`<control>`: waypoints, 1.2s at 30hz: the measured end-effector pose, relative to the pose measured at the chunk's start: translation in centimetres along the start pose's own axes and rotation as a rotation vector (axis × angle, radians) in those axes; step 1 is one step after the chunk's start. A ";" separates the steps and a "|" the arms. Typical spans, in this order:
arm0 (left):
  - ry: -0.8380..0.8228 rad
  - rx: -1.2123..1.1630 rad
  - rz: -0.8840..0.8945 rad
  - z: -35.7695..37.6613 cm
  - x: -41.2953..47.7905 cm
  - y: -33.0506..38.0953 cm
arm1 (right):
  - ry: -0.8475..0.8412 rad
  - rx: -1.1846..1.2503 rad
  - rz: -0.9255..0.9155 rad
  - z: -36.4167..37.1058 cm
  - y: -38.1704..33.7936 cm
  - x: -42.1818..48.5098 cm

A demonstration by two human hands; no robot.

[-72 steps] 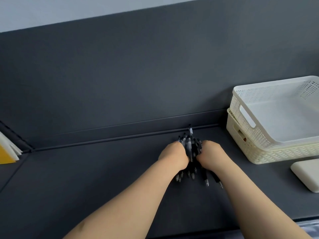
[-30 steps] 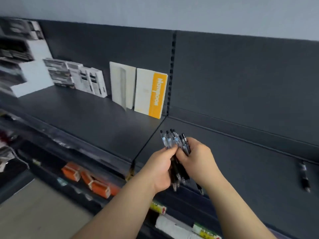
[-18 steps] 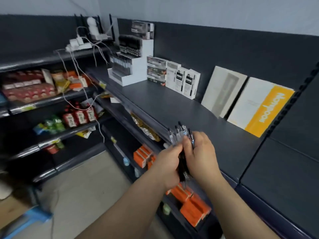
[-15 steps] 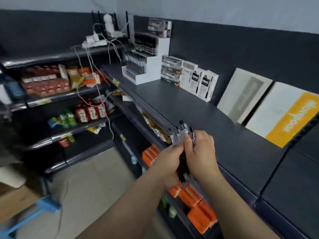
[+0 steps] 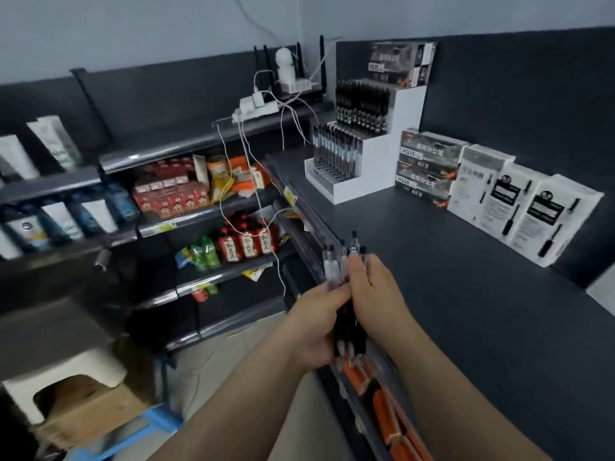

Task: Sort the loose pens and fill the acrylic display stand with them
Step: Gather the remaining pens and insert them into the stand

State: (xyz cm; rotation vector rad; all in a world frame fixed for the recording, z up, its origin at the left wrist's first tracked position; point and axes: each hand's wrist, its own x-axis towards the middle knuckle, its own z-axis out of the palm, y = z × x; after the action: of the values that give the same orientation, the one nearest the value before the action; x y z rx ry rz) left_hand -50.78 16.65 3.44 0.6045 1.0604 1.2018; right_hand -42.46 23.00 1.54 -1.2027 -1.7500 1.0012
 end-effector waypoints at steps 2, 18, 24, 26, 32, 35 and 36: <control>0.056 -0.037 0.012 -0.9 1.9 1.3 | -0.066 0.011 -0.018 1.0 0.0 2.8; 0.147 -0.200 0.038 -10.5 17.9 10.3 | -0.120 0.144 0.021 6.8 -0.9 17.5; 0.060 -0.168 0.002 -15.5 25.0 15.6 | 0.029 0.125 0.122 11.8 -2.5 25.1; 0.055 -0.165 -0.003 -16.9 27.1 16.9 | 0.073 0.188 0.173 13.2 -2.6 27.2; 0.012 -0.087 0.034 -19.3 31.9 19.3 | 0.187 0.360 0.260 15.0 -2.7 30.5; 0.050 -0.086 0.072 -19.1 33.6 20.3 | 0.267 0.326 0.219 14.0 -3.0 32.0; 0.063 -0.094 0.089 -18.9 34.1 20.5 | 0.286 0.320 0.212 13.6 -2.9 32.5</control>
State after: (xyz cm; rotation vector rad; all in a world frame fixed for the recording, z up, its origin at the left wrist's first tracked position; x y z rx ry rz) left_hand -76.79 52.10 1.59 0.5490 1.0328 1.3486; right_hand -63.98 50.89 4.01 -1.2678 -1.2086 1.1206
